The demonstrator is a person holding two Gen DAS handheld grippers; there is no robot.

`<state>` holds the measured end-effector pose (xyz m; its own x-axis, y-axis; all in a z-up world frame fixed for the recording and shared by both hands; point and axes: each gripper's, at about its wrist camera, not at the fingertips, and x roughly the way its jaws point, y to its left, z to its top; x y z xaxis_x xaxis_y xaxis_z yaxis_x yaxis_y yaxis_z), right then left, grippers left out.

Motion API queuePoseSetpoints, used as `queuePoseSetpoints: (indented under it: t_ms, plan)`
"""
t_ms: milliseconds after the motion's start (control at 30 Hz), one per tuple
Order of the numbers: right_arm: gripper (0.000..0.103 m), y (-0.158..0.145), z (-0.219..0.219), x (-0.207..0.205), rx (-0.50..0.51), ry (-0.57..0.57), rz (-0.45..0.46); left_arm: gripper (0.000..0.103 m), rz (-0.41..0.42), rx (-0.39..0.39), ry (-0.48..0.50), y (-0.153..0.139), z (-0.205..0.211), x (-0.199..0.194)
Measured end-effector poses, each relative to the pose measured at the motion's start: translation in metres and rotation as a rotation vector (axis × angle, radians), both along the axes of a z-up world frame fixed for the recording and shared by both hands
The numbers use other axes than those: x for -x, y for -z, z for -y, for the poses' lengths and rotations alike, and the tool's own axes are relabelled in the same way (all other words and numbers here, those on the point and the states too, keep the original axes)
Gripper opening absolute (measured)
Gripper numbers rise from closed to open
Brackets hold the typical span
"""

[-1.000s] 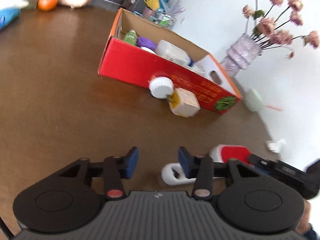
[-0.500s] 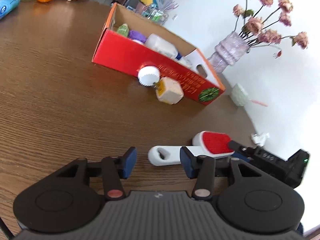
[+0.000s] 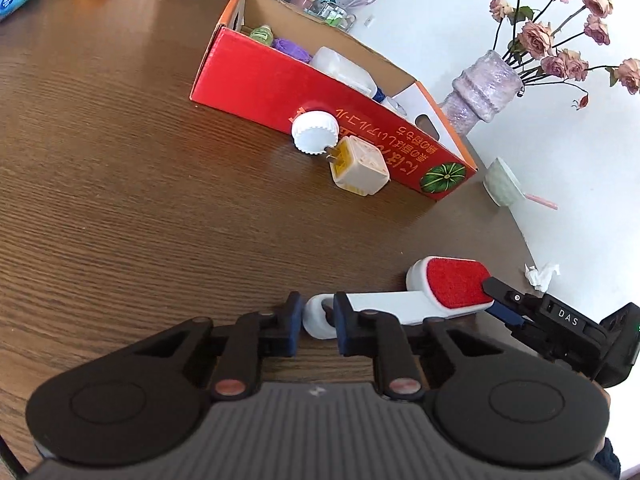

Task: Organize rigid objects
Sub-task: 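Carry the lint roller into the box and open both grippers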

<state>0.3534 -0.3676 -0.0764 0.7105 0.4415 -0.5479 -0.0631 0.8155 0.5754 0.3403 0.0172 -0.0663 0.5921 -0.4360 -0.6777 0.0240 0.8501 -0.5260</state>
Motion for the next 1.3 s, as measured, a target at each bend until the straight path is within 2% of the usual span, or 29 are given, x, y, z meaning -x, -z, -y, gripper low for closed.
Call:
queuePoseSetpoints:
  t_ms: [100,167,267,400,533,700,833,1000,1067,1167,1300]
  plan:
    - [0.044,0.002,0.002,-0.004,-0.007,-0.014,0.005,0.017,0.004,-0.001,-0.004,0.0,0.0,0.0]
    - [0.043,0.006,0.006,-0.007,-0.042,-0.016,0.01,0.016,0.001,0.003,-0.006,0.0,0.0,-0.001]
    - [0.041,0.005,0.004,-0.008,-0.037,-0.021,0.011,0.016,0.008,-0.006,-0.027,-0.002,0.0,0.001]
    - [0.038,-0.001,0.006,-0.001,-0.093,-0.025,0.041,0.016,0.067,0.002,-0.049,-0.014,-0.007,0.008]
    - [0.038,-0.025,0.003,0.007,-0.095,-0.026,0.098,0.016,0.133,0.008,-0.055,-0.038,-0.012,0.01]
    - [0.038,-0.075,0.001,0.002,-0.091,-0.036,0.191,0.016,0.255,0.009,-0.057,-0.084,-0.016,-0.005]
    - [0.038,-0.124,-0.005,-0.017,-0.062,-0.044,0.255,0.016,0.325,0.02,-0.057,-0.125,-0.019,-0.031]
    - [0.038,-0.175,-0.014,-0.06,-0.022,-0.037,0.307,0.016,0.376,-0.027,-0.039,-0.17,-0.019,-0.08]
    - [0.038,-0.189,-0.017,-0.082,-0.016,-0.044,0.301,0.016,0.363,-0.012,-0.052,-0.181,-0.024,-0.101]
    - [0.038,-0.202,-0.018,-0.116,-0.035,-0.059,0.265,0.016,0.36,-0.032,-0.053,-0.19,-0.028,-0.127]
    - [0.038,-0.191,-0.021,-0.164,-0.062,-0.078,0.153,0.016,0.277,-0.063,-0.043,-0.177,-0.031,-0.164]
